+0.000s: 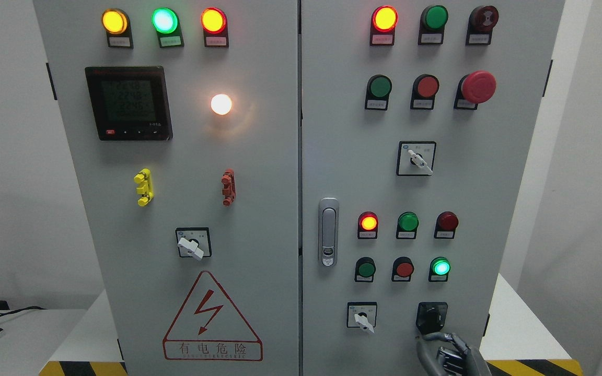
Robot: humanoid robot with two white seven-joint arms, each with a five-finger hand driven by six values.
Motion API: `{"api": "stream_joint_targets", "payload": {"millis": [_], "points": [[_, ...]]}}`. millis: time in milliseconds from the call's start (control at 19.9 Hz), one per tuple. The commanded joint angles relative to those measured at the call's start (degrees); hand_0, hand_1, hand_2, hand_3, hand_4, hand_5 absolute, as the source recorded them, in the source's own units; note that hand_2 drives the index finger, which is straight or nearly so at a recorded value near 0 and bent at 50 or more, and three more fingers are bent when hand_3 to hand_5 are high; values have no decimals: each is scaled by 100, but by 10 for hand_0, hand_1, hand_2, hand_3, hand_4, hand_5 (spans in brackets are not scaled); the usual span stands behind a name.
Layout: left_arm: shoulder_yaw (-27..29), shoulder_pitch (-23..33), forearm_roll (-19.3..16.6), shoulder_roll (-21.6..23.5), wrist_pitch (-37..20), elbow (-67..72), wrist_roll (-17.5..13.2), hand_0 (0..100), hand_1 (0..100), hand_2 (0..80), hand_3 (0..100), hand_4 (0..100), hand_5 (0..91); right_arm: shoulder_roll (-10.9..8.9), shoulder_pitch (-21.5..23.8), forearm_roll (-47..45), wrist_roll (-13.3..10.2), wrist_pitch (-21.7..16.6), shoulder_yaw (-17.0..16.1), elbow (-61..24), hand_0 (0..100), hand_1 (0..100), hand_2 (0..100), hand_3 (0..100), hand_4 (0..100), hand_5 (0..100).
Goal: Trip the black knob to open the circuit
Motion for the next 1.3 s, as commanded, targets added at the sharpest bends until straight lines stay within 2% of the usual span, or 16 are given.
{"api": "stream_joint_targets", "payload": {"millis": [0,1254], "points": [[0,0,-176,1,3,0,-3,120,389,0,0,0,0,26,-8,17,-16,-3,13,30,392,694,444,1000,1000,947],[0,0,-176,-8,3,0,-3,120,389,0,0,0,0,-70,167,26,28,-47,-260,21,396,693,442,1000,1000,946]]}}
